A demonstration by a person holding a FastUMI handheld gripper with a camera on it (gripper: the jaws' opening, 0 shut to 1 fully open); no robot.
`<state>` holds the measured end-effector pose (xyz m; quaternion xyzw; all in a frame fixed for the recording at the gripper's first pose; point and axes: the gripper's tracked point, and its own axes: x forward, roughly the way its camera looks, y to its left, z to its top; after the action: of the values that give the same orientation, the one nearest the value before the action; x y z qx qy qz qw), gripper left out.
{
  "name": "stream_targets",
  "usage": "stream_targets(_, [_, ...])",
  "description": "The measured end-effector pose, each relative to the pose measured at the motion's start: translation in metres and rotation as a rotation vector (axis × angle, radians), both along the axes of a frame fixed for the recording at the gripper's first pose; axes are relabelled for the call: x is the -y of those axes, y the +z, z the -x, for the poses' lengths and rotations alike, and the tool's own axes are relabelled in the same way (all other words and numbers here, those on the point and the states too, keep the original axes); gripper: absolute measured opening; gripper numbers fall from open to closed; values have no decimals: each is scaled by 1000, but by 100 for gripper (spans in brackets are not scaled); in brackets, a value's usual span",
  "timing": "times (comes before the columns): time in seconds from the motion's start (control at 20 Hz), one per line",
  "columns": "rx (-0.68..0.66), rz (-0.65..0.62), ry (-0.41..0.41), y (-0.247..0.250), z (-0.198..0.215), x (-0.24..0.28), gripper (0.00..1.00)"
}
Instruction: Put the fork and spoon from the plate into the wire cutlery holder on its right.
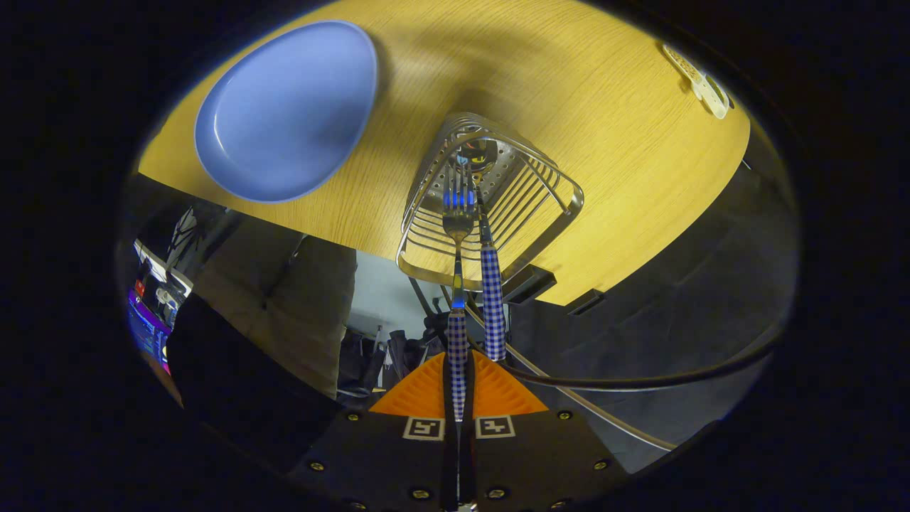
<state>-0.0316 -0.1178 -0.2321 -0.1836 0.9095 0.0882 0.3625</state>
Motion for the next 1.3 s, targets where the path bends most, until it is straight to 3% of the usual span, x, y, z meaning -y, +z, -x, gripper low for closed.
stream_targets(0.25, [24,1,-14,-9,-16,0,2])
stream_targets(0.45, [49,0,-34,-13,-26,-1,11])
stream_targets(0.55, [46,-14,-47,-10,-25,-5,31])
stream_targets(0.6, [48,-16,-49,-8,-22,-4,48])
stream_targets(0.65, [56,-12,-50,-6,-24,-2,54])
stream_targets(0.85, [71,-15,-60,4,-22,4,54])
stream_targets(0.9, [78,-21,-63,6,-26,1,61])
stream_targets(1.0, [90,-26,-68,7,-23,1,88])
stream_targets(1.3, [140,-49,-95,17,-24,-1,88])
